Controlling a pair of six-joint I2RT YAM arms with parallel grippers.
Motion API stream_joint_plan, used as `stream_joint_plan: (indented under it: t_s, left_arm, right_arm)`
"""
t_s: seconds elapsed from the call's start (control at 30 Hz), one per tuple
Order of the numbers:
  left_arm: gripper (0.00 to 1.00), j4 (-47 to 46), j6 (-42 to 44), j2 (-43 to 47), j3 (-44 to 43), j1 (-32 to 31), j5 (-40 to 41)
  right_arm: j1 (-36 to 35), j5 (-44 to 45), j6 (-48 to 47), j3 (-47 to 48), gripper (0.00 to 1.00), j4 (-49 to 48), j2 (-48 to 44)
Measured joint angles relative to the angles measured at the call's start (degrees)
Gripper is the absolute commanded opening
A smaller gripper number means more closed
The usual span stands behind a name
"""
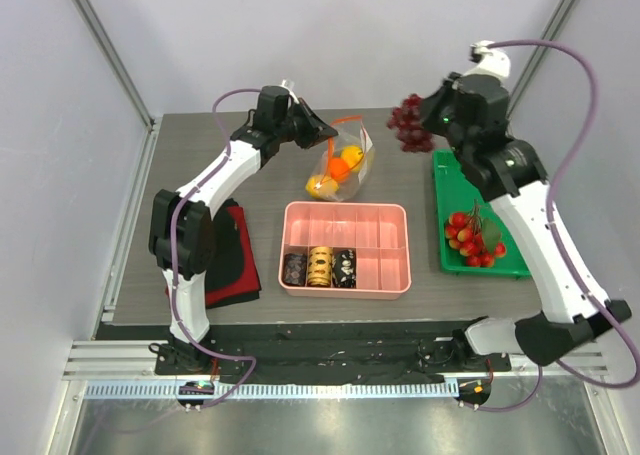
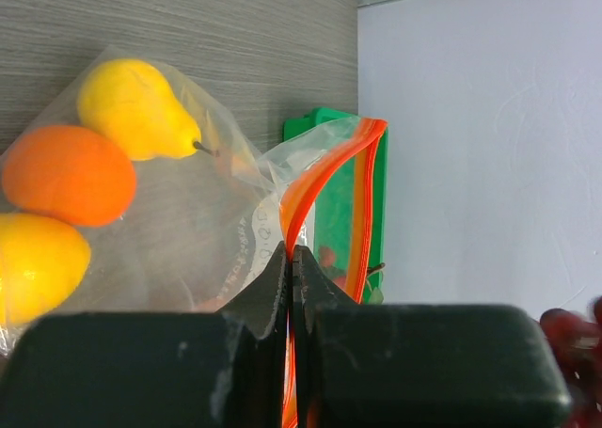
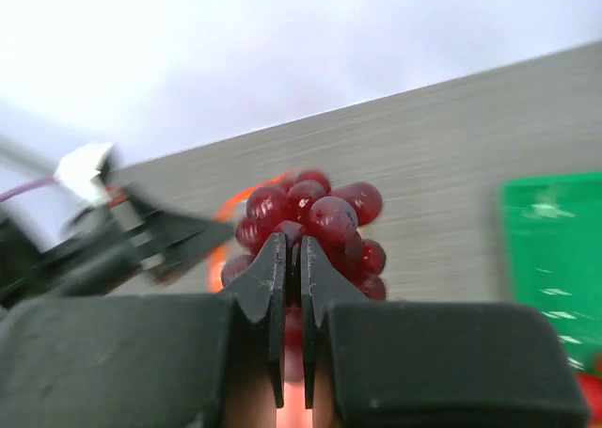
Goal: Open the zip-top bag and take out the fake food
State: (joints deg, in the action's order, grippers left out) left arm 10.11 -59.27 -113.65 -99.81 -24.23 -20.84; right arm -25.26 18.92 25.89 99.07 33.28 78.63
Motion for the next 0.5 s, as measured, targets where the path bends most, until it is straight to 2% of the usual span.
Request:
stream_joint_plan:
  t_s: [0.2,0.37,0.5]
  left_arm:
    - [0.00,0.0,0.4,0.0,0.2,0.2,0.0]
    - [0.00,0.0,1.0,0.0,0.5,0.4,0.0]
    - [0.00,-0.3,1.0,0.0,0.9,0.4,-0.2]
  right_arm:
    - [14.1,5.4,-1.1,-5.7,0.01,6.1,-5.4]
    - [25.7,5.6,-0.5,-10.9,0.02,9.8,-1.9]
    - [28.8,4.9,-0.6,-13.9,0.03,10.6,4.0]
